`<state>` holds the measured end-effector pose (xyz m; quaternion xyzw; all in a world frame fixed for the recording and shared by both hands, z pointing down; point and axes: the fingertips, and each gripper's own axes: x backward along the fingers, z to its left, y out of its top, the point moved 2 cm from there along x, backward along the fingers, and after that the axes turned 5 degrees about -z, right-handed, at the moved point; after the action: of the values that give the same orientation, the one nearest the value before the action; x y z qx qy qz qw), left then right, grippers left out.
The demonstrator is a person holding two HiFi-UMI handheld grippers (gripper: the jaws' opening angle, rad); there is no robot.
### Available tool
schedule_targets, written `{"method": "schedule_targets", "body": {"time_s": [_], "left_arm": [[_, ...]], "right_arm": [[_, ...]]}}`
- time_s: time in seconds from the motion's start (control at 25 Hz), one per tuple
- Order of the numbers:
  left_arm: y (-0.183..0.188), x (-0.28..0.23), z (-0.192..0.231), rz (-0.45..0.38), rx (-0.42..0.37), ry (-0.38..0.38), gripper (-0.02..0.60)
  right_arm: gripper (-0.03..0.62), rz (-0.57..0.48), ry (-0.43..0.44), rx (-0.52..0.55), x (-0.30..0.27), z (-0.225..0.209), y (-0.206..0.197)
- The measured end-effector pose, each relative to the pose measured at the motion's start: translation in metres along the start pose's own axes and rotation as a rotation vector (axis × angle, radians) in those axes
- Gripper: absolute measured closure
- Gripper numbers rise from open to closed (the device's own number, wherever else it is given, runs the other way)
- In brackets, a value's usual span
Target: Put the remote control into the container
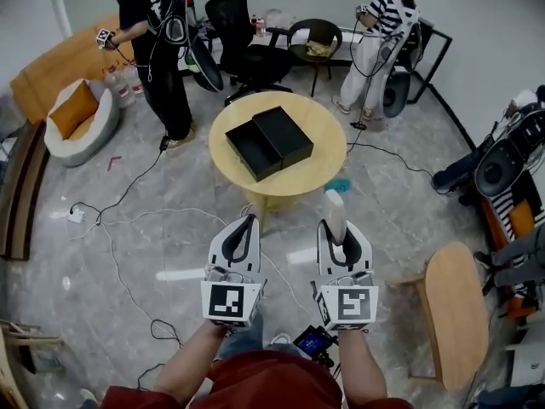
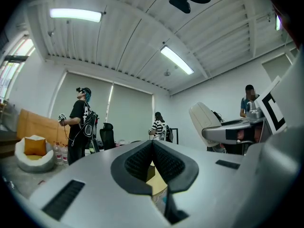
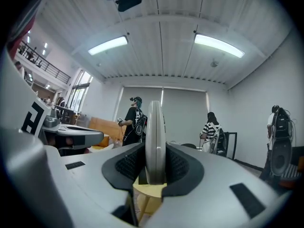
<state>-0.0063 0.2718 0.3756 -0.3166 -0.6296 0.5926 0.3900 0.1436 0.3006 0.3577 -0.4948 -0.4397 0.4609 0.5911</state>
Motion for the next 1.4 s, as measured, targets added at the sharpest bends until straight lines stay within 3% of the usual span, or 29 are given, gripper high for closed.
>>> {"method": "schedule_targets", "body": {"time_s": [0.4, 0.84, 1.12, 1.4], "left_arm": [[-0.022, -0.060, 0.067, -0.019, 0.018, -0.027, 0.566], [-0.015, -0.120, 0.143, -0.035, 0.031, -0.048, 0.566], [-0.003, -0.133, 0.164, -0.094, 0.057, -0.052, 0.566], [-0.014, -0.143, 0.171, -0.041, 0.019, -0.064, 0.566]], "right_arm": [[0.474, 0.030, 0.008, 0.011, -0.088, 0.020, -0.031], [0.473, 0.022, 0.009, 0.002, -0.181, 0.044, -0.025], [0.473, 0.009, -0.003, -0.003, -0.202, 0.051, -0.016], [0.474, 0.005, 0.003, -0.008, -0.216, 0.047, -0.022]]}}
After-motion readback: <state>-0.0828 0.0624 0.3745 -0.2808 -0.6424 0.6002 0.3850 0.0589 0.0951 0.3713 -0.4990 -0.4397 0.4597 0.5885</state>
